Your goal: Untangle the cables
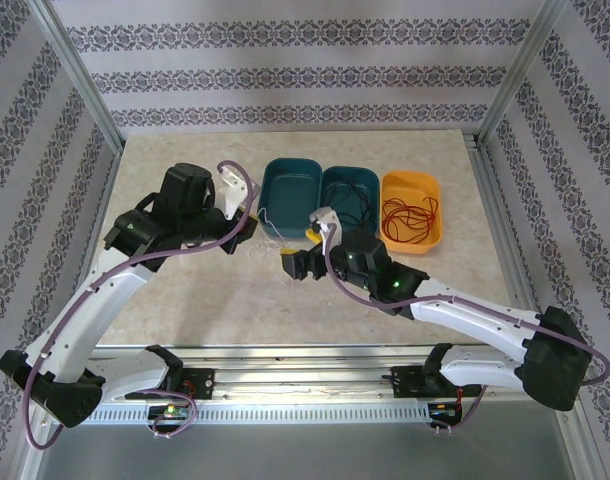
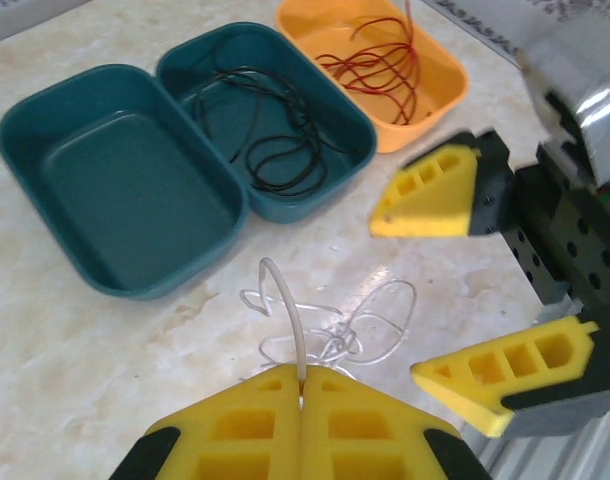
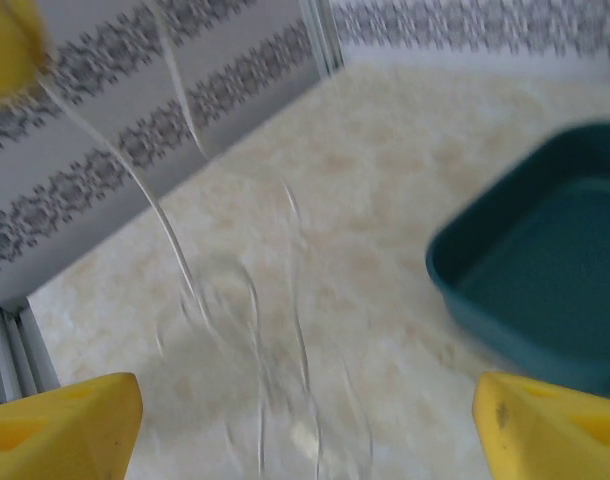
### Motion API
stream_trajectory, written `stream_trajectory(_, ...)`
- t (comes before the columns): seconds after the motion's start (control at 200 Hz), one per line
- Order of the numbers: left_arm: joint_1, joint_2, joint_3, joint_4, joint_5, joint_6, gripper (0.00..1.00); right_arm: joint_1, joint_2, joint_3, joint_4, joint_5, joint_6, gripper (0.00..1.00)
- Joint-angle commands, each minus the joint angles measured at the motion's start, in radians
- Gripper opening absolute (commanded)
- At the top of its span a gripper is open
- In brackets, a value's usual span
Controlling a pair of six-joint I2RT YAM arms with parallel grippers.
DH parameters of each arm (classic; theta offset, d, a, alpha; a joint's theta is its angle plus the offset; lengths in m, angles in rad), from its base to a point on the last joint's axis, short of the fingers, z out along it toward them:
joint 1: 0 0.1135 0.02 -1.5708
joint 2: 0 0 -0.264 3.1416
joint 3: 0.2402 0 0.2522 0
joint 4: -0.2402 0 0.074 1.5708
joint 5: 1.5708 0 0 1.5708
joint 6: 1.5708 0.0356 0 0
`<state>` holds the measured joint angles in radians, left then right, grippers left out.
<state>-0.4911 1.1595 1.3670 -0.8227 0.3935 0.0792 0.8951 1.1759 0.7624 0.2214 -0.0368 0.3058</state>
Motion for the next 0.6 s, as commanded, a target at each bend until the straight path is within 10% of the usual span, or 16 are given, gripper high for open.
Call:
stream_trajectory(0.0,-0.014,0.019,-0.009,0.057,0.109,0.027,0.0,0.014,0.059,0.077,-0.005,-0.02,-0.106,0.87)
stream_trajectory(0.26,-0.014,0.026,-0.008,0.091,0.167,-0.002,0.0,0.018,0.204,0.098,0.118,-0.111,-0.096,0.81)
stream_trajectory(0.595,-0.012,-0.037,-0.017,0.16,0.015,-0.067,0.0,0.015,0.283,0.013,0.178,-0.027,-0.047,0.31)
